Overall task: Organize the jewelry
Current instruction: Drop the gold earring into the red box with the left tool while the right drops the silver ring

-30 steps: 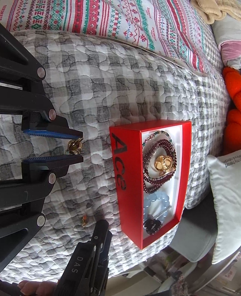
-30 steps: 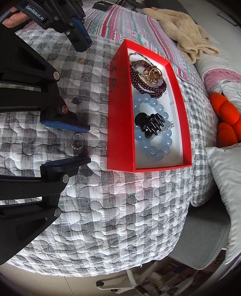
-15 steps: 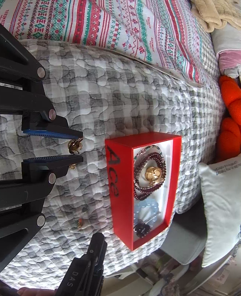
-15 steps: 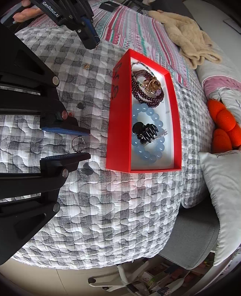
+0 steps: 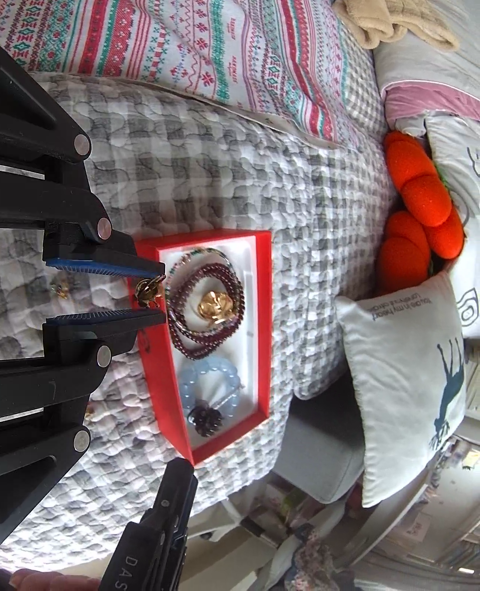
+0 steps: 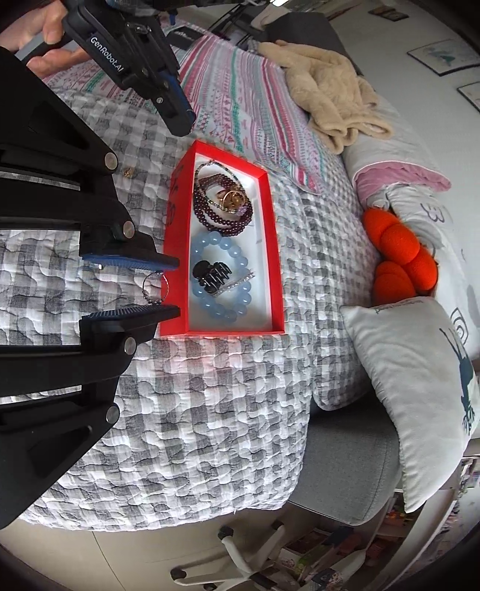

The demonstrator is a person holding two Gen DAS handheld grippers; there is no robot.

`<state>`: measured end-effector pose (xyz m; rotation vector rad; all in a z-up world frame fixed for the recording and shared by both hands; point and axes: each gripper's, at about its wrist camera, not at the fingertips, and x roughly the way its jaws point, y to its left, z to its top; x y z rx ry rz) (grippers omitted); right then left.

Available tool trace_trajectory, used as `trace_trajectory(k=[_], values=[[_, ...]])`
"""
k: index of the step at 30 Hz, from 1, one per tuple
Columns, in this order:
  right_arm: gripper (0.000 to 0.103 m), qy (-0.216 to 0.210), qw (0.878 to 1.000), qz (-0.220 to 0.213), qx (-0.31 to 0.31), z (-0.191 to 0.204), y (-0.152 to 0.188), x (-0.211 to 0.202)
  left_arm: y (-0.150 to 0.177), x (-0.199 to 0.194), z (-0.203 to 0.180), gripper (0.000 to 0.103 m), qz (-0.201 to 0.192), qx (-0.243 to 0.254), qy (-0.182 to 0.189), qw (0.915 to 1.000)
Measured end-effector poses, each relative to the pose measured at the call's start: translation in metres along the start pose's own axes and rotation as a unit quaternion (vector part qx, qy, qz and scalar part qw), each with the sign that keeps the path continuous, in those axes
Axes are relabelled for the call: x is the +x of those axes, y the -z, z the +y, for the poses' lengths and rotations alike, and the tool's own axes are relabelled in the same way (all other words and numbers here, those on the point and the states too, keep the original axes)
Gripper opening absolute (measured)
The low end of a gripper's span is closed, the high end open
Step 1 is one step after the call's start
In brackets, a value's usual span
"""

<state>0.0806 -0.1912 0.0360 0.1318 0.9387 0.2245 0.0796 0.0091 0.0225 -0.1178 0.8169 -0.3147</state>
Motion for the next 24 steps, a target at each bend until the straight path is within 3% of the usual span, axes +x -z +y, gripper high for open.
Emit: trace_trajectory(k=[5,16,18,21,24], values=[[0.020,-0.006,1.000,-0.008,0.011,-0.003,-0.008,0.005,-0.009,0.013,-0.011,0.012,-0.022,0.014,0.002,0.9997],[0.020,-0.006,1.000,-0.005,0.011,-0.010,-0.012,0.016,-0.015,0.039,-0.017,0.012,-0.019,0.021,-0.010,0.9996],[0.020,-0.006,1.000,-0.005,0.011,-0.011,-0.012,0.016,-0.015,0.040,-0.020,0.017,-0.017,0.026,-0.010,0.9995],[0.020,-0.007,1.000,-0.006,0.010,-0.012,-0.012,0.016,-0.014,0.037,-0.023,0.041,-0.019,0.030,-0.011,0.9993],[0.020,-0.007,1.000,-0.006,0.009,-0.010,-0.012,0.016,-0.014,0.031,-0.024,0.045,-0.020,0.035,-0.014,0.9991]])
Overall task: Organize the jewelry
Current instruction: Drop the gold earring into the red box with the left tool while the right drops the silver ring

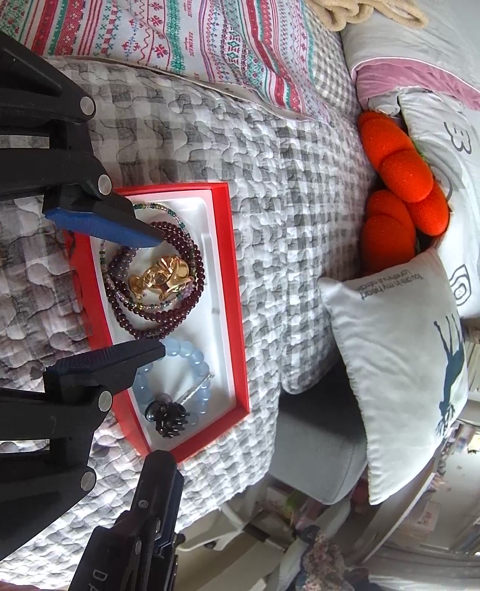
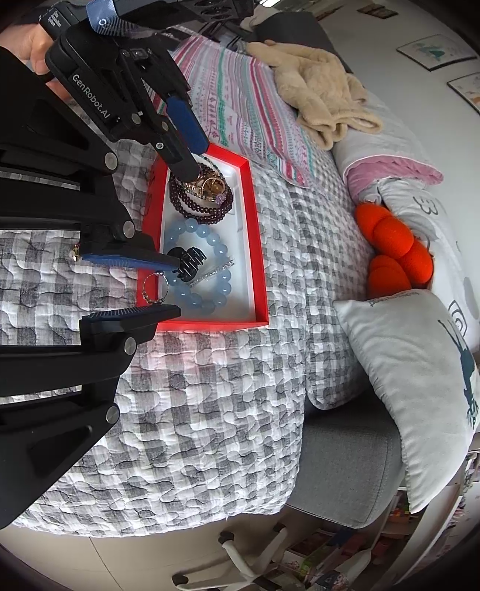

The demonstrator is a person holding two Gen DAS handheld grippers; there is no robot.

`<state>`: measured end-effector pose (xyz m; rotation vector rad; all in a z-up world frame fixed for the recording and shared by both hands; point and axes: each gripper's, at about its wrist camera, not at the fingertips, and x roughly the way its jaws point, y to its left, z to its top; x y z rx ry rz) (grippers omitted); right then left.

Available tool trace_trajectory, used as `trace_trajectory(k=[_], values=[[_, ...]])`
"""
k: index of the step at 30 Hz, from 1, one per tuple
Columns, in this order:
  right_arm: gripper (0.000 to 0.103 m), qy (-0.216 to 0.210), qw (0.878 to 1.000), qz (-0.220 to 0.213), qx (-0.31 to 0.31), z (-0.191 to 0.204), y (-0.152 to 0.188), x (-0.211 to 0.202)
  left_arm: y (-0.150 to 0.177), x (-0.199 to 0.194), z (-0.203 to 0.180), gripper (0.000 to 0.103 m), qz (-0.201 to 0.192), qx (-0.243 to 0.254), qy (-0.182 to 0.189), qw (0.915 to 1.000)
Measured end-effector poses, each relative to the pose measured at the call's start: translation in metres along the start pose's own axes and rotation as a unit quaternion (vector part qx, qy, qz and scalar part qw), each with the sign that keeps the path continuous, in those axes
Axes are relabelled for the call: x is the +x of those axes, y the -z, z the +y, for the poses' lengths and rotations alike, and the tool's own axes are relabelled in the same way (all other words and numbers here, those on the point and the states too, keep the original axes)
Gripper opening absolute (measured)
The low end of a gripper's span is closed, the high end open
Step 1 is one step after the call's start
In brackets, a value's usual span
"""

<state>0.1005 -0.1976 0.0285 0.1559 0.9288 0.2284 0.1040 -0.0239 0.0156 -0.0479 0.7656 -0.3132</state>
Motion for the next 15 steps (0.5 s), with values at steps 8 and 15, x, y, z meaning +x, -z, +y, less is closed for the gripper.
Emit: trace_trajectory(k=[8,15], values=[[0.020,-0.010,1.000,-0.014,-0.013,0.014,-0.014,0.001,0.007,-0.025,0.013,0.062,0.004,-0.009,-0.029,0.9995],[0.020,-0.003,0.999,-0.009,-0.032,0.029,-0.024,0.018,0.018,-0.023,0.037,0.065,0.039,-0.029,-0.052,0.9975]])
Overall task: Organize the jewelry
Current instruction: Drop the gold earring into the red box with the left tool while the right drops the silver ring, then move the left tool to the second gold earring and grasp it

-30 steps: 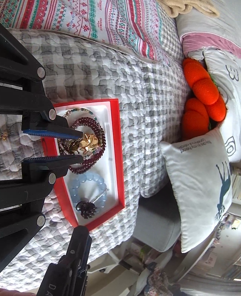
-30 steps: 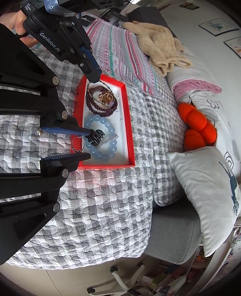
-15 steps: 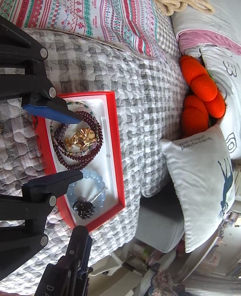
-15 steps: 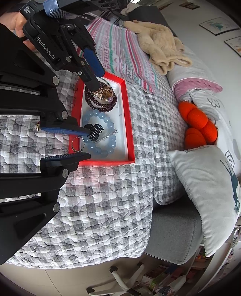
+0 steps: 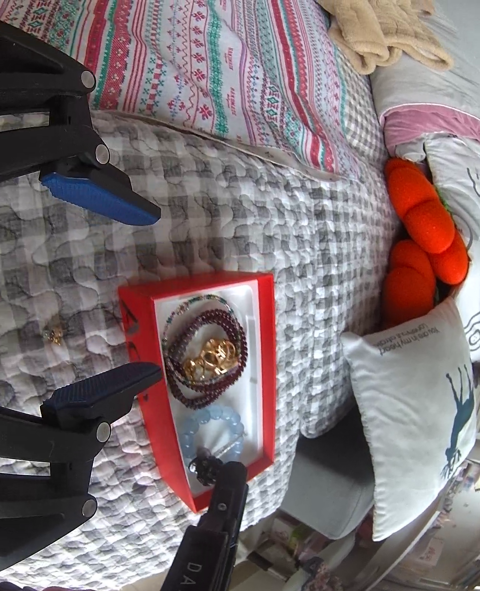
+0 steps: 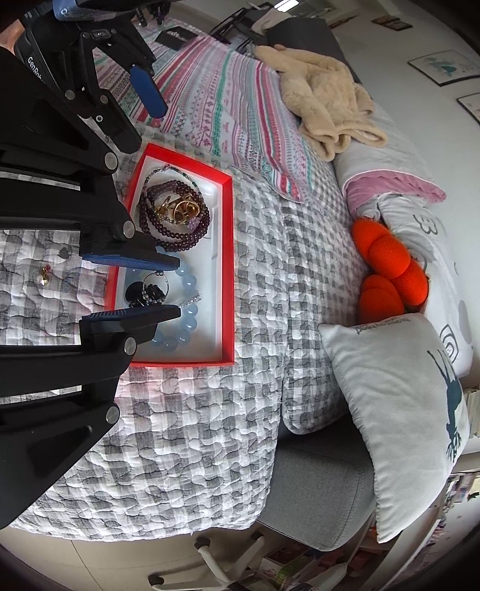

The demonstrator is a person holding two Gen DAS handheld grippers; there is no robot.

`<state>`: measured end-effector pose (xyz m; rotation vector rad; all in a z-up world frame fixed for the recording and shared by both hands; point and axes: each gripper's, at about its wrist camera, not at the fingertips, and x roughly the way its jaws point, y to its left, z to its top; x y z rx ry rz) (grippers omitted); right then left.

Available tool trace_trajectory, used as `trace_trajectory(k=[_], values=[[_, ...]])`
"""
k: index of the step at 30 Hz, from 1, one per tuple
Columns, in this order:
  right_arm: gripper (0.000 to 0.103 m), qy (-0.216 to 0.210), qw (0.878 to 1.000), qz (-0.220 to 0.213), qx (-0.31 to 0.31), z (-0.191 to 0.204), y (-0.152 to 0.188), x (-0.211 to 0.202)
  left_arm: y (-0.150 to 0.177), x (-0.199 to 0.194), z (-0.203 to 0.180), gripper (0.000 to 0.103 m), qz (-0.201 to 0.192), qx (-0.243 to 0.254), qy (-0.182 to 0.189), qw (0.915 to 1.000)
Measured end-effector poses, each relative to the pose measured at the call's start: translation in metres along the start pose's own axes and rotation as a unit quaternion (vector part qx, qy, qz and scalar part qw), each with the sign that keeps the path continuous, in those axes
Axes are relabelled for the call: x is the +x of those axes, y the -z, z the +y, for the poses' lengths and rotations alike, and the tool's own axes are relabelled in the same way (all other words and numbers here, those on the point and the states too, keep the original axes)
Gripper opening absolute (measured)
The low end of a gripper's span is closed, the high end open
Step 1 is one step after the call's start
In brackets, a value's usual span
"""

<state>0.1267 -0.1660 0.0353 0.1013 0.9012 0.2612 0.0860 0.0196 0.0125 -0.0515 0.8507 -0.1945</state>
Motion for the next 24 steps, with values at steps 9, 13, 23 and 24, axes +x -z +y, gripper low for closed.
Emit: trace_trajectory(k=[9,13,23,24], values=[[0.021,0.000,1.000,0.004,0.004,0.000,-0.005,0.013,0.004,0.007,0.008,0.065,0.024,0.003,-0.005,0.9997],[0.033,-0.003,1.000,0.005,0.005,-0.002,-0.006,0.011,0.004,0.007,0.007,0.065,0.029,0.001,0.000,0.9996],[0.050,0.000,1.000,0.000,-0.007,-0.001,0.008,-0.020,0.014,-0.001,0.009,0.065,0.035,-0.018,0.015,0.9991],[0.050,0.003,1.000,0.003,-0.009,-0.001,0.012,-0.023,0.016,-0.002,0.008,0.065,0.035,-0.015,0.015,0.9992]])
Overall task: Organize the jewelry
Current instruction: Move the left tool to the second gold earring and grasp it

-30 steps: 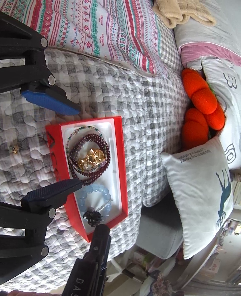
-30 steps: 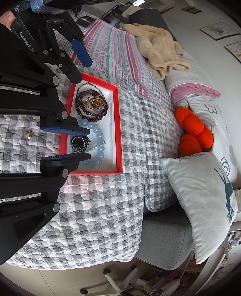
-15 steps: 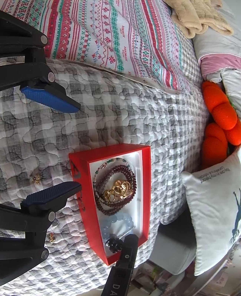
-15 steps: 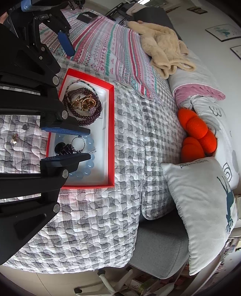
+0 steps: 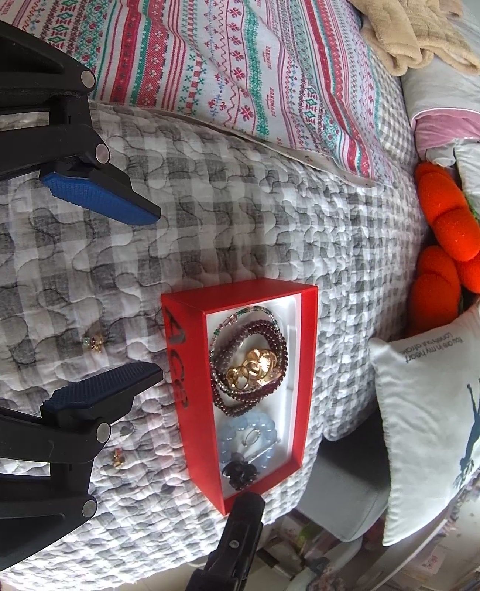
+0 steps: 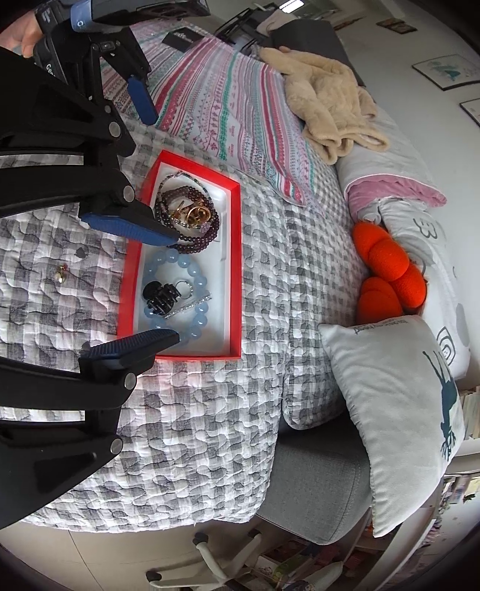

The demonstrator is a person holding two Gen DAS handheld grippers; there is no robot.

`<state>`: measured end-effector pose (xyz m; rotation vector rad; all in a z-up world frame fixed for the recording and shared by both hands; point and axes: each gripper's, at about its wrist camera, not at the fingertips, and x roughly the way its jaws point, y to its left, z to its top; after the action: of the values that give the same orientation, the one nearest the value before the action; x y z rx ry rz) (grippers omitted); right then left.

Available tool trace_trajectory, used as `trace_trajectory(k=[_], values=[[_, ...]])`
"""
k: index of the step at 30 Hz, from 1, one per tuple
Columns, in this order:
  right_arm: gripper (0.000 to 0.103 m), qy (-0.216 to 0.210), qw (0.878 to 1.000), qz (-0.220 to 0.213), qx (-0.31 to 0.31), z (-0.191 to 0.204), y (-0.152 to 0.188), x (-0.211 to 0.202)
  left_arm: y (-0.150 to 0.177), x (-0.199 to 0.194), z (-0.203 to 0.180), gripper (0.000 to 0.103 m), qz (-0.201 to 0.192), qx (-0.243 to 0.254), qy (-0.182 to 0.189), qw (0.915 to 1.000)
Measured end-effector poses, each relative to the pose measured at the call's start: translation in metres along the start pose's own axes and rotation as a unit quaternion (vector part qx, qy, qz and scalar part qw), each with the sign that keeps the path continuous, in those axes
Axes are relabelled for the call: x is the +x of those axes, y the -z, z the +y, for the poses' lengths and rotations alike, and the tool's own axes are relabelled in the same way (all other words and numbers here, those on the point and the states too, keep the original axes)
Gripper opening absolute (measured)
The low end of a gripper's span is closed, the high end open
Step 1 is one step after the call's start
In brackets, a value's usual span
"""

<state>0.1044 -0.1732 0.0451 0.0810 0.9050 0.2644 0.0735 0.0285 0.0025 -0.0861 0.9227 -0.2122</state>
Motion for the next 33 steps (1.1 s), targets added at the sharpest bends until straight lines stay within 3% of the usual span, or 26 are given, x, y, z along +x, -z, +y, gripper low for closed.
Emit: trace_trajectory(k=[17,21,26,33], values=[[0.051,0.039,0.996,0.072,-0.021,-0.012,0.061,0.002,0.043,-0.005,-0.013,0.068,0.002,0.043,-0.003,0.9991],[0.051,0.048,0.996,0.076,-0.028,-0.012,0.075,0.005,0.054,-0.001,-0.020,0.069,-0.001,0.070,0.047,0.9964],[0.051,0.025,0.994,0.102,-0.021,-0.012,0.091,0.014,0.060,0.007,-0.026,0.068,0.004,0.094,0.055,0.9940],[0.052,0.042,0.993,0.089,-0.070,-0.003,0.102,0.014,0.056,0.015,-0.029,0.056,0.006,0.100,0.061,0.9931]])
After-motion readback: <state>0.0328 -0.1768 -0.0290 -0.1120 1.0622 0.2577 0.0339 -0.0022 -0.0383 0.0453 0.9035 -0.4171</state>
